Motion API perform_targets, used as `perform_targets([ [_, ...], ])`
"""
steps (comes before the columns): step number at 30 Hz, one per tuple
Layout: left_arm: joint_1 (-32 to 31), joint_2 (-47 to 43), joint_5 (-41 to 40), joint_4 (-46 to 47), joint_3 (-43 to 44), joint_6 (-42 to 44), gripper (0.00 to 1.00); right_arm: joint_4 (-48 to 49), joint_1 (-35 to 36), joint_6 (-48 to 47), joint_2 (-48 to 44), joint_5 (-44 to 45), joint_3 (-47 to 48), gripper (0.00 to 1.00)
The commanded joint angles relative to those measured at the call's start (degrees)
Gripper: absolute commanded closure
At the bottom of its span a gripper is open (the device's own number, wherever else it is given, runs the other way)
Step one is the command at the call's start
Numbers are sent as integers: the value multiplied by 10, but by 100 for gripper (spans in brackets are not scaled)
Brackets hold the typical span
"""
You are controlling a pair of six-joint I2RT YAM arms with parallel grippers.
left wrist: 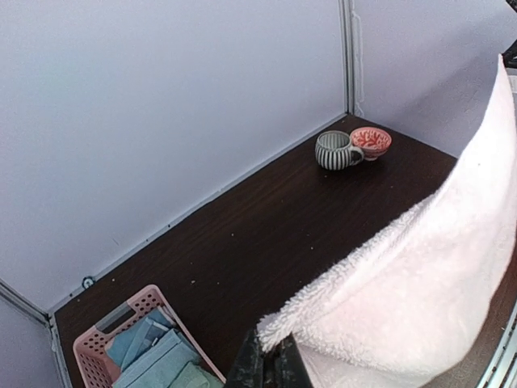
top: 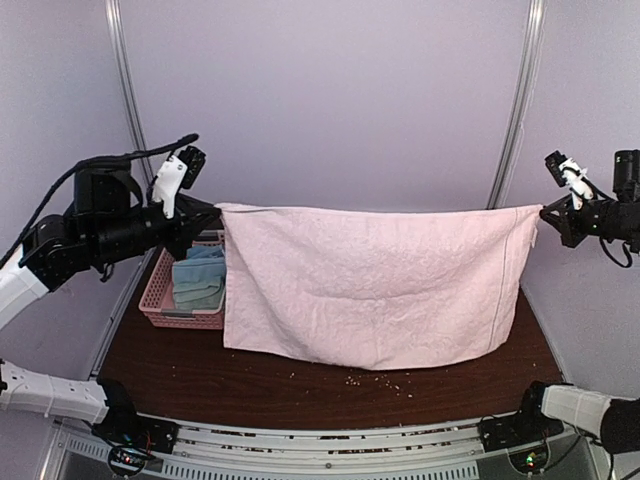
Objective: Roll the towels
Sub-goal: Flatten out the towel at the center of the board.
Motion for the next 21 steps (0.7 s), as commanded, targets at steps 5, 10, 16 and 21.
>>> perform_targets([
  [5, 82, 318, 30, 106, 25, -80, 100, 122, 2, 12, 241, 72, -118, 100],
  [10, 132, 568, 35, 22, 236, -79, 88, 155, 27, 80, 462, 106, 3, 82],
  [16, 123, 558, 21, 1, 273, -87, 61, 159, 28, 112, 440, 87, 36, 70],
  [21, 109, 467, 62, 10, 167, -97, 63, 63, 28, 17, 382, 38, -41, 69],
])
